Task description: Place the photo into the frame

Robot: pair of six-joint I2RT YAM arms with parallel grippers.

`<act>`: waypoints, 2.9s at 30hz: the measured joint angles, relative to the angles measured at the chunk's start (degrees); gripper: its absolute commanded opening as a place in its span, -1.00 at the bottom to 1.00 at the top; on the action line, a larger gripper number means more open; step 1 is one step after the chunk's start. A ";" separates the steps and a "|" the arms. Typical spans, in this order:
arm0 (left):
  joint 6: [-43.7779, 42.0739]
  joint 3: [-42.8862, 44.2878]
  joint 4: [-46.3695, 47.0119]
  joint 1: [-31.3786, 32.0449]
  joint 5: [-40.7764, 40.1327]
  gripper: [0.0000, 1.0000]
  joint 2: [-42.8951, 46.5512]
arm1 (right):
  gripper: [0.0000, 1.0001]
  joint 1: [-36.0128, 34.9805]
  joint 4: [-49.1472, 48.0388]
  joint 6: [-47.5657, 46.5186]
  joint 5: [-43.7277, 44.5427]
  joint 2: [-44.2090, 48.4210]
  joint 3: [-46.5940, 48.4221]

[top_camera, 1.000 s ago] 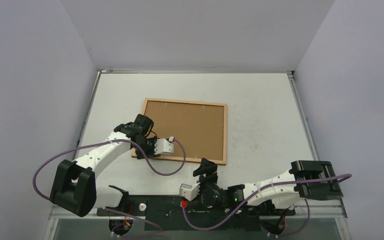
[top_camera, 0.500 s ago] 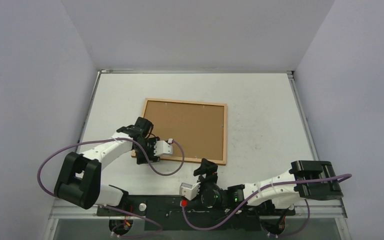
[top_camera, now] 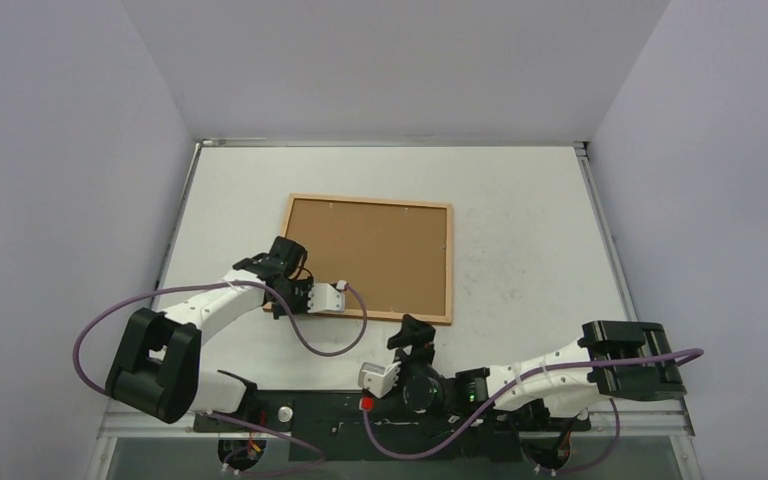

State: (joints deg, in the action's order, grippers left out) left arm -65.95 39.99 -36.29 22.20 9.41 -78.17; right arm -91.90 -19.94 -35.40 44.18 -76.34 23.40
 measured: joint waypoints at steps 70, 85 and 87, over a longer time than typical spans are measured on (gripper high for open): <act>-0.48 7.72 -17.70 -0.20 2.91 -1.00 5.05 | -0.89 15.37 -18.51 -16.55 -2.67 -28.76 10.43; 5.20 18.38 -17.64 -3.72 2.84 0.96 6.62 | -0.89 15.37 -10.05 -14.88 -2.93 -21.70 12.07; 7.32 24.30 -16.59 -6.43 3.67 0.93 7.41 | -0.89 15.37 -7.72 -14.64 -3.13 -19.85 13.22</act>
State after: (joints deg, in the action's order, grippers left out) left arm -58.63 64.29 -52.88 15.77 13.08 -70.76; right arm -76.53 -27.66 -50.04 41.06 -96.18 36.62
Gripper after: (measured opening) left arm 0.942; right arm 0.280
